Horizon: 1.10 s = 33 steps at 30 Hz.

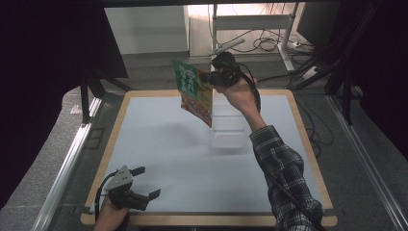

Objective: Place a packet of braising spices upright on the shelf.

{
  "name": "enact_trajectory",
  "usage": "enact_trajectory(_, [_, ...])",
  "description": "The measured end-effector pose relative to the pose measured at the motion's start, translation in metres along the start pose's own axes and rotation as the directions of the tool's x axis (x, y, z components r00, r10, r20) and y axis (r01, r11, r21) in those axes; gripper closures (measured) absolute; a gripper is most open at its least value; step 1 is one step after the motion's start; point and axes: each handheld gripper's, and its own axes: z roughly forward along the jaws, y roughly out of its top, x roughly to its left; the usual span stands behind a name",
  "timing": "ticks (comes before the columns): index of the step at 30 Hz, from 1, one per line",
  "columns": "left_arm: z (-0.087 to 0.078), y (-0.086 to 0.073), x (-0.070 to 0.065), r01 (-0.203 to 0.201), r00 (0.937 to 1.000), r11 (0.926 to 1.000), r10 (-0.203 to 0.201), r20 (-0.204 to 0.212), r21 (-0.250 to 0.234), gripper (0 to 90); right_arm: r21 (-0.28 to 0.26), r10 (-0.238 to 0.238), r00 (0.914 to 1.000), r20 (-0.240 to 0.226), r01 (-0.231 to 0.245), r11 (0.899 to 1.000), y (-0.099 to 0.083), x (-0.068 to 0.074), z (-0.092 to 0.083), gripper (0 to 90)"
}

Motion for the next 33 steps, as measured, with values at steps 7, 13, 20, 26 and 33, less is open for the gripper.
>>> enact_trajectory(7, [0.0, 0.0, 0.0, 0.006, 1.0, 1.0, -0.006, 0.005, -0.001, 0.0, -0.01, -0.001, 0.9989, 0.046, 0.002, 1.0, 0.006, -0.024, 0.012, 89.6])
enact_trajectory(13, [0.0, 0.0, 0.0, 0.005, 1.0, 1.0, -0.005, 0.006, 0.0, 0.0, -0.007, 0.014, 0.9974, 0.071, -0.013, 1.0, 0.0, -0.043, 0.015, 89.6])
enact_trajectory(20, [0.0, 0.0, 0.0, 0.004, 1.0, 1.0, -0.004, 0.004, 0.001, 0.0, 0.011, 0.022, 0.9954, 0.093, -0.023, 1.0, -0.015, -0.055, 0.009, 89.6])
enact_trajectory(26, [0.001, 0.0, 0.0, 0.003, 1.0, 1.0, -0.003, 0.002, 0.004, 0.0, 0.033, 0.03, 0.9938, 0.107, -0.034, 0.999, -0.031, -0.065, -0.011, 89.5])
enact_trajectory(33, [0.001, 0.0, -0.001, 0.003, 1.0, 1.0, -0.003, 0.0, 0.006, 0.0, 0.055, 0.039, 0.9906, 0.131, -0.046, 0.997, -0.046, -0.072, -0.028, 89.5])
